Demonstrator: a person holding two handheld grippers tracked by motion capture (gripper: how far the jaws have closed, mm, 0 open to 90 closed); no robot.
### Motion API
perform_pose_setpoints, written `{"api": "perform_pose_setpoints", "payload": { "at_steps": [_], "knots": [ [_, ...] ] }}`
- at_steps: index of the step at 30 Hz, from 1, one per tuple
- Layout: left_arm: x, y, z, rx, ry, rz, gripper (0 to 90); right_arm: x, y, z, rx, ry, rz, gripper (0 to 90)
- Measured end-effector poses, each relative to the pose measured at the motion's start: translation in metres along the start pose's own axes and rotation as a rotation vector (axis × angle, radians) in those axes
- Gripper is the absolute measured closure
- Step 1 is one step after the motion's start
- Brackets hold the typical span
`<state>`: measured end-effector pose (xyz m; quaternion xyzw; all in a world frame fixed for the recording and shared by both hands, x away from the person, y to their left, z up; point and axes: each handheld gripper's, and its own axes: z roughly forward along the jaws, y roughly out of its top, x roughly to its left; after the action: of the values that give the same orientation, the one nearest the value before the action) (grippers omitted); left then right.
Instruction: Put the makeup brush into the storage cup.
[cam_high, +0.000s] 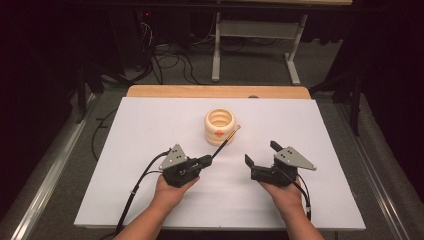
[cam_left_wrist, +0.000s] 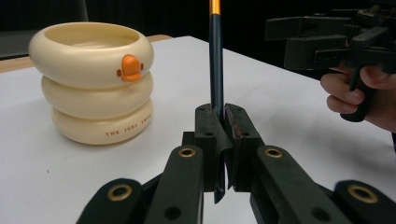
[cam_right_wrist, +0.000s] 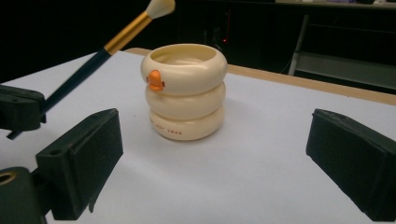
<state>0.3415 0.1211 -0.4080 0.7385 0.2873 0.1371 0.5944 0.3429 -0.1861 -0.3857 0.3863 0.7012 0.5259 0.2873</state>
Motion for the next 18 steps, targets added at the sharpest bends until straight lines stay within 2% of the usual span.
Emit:
{"api": "perform_pose_setpoints", "payload": {
  "at_steps": [12,14,18],
  "knots": [
    [-0.009,-0.001,0.004,0.005,-0.022,0.013,85.3,0.009,0.000,0.001,-0.018,0.057,0.059,7.9],
    [-0.010,-0.002,0.005,0.008,-0.025,0.015,85.3,0.010,0.000,0.002,-0.022,0.078,0.093,8.2],
    [-0.013,-0.003,0.007,0.009,-0.027,0.019,85.2,0.012,-0.001,0.002,-0.024,0.093,0.122,8.5]
  ]
}}
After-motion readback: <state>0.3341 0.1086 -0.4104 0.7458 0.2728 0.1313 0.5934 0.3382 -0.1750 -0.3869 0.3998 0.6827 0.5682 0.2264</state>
